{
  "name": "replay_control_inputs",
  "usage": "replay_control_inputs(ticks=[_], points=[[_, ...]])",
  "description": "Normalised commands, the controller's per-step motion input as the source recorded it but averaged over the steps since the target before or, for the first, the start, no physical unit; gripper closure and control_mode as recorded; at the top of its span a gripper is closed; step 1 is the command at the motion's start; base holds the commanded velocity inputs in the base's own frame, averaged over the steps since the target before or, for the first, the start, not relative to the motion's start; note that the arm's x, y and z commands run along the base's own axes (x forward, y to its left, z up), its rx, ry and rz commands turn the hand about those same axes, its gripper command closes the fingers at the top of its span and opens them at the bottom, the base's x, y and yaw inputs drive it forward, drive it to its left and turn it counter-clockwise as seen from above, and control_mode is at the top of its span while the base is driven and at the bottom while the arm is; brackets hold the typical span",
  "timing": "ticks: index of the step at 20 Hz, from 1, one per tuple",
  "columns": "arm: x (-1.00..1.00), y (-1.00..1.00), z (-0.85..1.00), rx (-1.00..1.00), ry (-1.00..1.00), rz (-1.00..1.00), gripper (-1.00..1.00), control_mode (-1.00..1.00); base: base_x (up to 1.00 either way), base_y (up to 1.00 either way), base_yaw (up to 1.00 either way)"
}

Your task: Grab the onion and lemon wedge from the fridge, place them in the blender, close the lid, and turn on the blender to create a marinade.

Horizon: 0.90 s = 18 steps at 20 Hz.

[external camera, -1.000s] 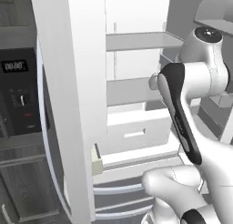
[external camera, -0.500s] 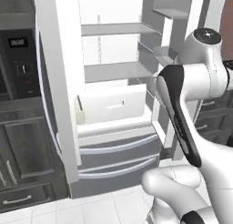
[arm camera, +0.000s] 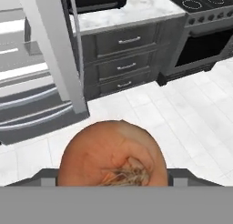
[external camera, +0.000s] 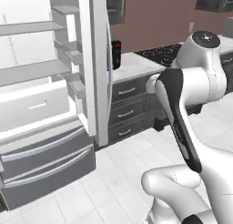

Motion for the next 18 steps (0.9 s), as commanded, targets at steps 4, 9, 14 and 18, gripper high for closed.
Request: replay_control_inputs(ticks=[4,9,14,18], points=[[0.0,0.0,0.0,0.0,0.0,0.0,1.0,1.0,0.01,-0.67,-0.71],[0.0,0.0,0.0,0.0,0.0,0.0,1.0,1.0,0.08,-0.59,-0.73],[0.0,0.0,0.0,0.0,0.0,0.0,1.0,1.0,0.24,-0.52,-0.69],[0.0,0.0,0.0,0.0,0.0,0.0,1.0,1.0,0.47,-0.39,-0.64]])
